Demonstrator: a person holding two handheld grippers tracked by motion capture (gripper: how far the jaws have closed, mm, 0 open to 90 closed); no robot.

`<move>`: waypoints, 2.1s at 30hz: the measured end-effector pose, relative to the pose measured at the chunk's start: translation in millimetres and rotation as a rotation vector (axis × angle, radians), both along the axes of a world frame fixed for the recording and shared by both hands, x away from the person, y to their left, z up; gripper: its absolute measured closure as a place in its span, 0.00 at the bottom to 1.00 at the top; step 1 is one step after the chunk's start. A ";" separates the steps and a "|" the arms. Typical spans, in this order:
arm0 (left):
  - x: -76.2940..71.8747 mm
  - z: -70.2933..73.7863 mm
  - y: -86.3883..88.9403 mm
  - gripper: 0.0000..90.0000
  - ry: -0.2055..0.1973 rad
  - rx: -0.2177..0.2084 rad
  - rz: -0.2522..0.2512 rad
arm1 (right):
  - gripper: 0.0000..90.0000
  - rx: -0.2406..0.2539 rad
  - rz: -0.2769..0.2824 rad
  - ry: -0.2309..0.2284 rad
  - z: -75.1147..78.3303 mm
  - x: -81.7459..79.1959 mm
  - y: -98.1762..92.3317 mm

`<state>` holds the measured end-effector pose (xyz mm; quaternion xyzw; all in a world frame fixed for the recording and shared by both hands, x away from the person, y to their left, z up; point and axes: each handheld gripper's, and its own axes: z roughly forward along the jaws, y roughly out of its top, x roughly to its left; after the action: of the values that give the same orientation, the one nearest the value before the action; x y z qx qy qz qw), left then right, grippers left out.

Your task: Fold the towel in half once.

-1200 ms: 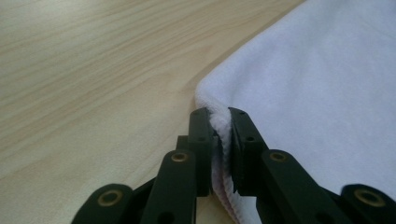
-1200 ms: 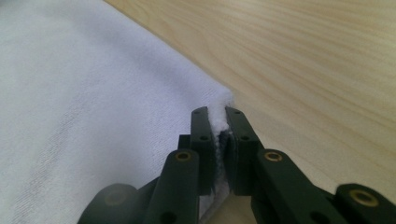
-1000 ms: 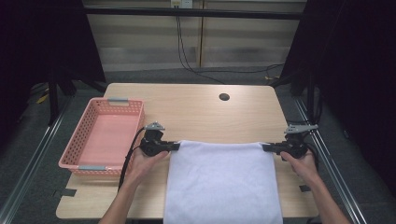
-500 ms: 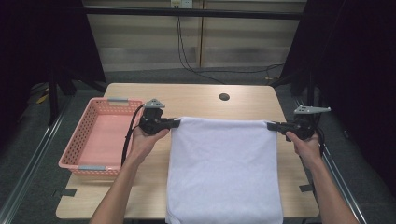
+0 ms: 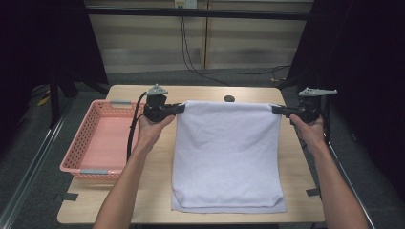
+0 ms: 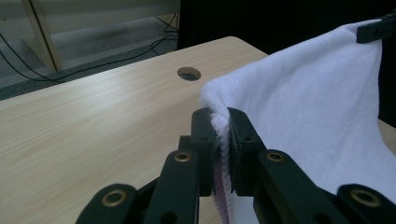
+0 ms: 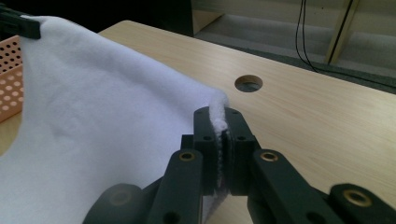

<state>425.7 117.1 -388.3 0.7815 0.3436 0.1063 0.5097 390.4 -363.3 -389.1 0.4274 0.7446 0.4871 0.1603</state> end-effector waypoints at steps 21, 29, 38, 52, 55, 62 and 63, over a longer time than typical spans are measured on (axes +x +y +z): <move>-111.3 -24.0 23.5 0.91 -0.025 -0.035 -0.140 | 0.95 0.079 0.125 -0.017 -23.1 -116.7 -9.8; -145.9 -51.9 33.0 0.90 0.053 0.003 -0.184 | 0.94 0.058 0.159 0.038 -44.7 -163.3 -4.5; -164.7 -78.2 36.7 0.88 0.124 0.070 -0.216 | 0.92 -0.044 0.210 0.156 -68.6 -186.8 11.5; -199.9 -77.9 60.8 0.64 0.132 0.026 -0.262 | 0.63 -0.106 0.296 0.186 -65.7 -221.2 12.5; -191.7 -75.5 57.4 0.61 0.124 0.005 -0.239 | 0.59 -0.065 0.248 0.157 -62.5 -216.3 14.2; -162.1 -83.7 26.8 0.65 0.163 0.096 -0.202 | 0.56 -0.046 0.171 0.162 -72.0 -188.5 35.8; -158.5 -84.8 22.8 0.65 0.163 0.113 -0.208 | 0.56 -0.048 0.166 0.172 -75.2 -184.8 38.6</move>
<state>267.2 139.9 -473.2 0.8465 0.2945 0.0083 0.4435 205.6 -324.7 -464.3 0.4007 0.7998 0.4421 0.0653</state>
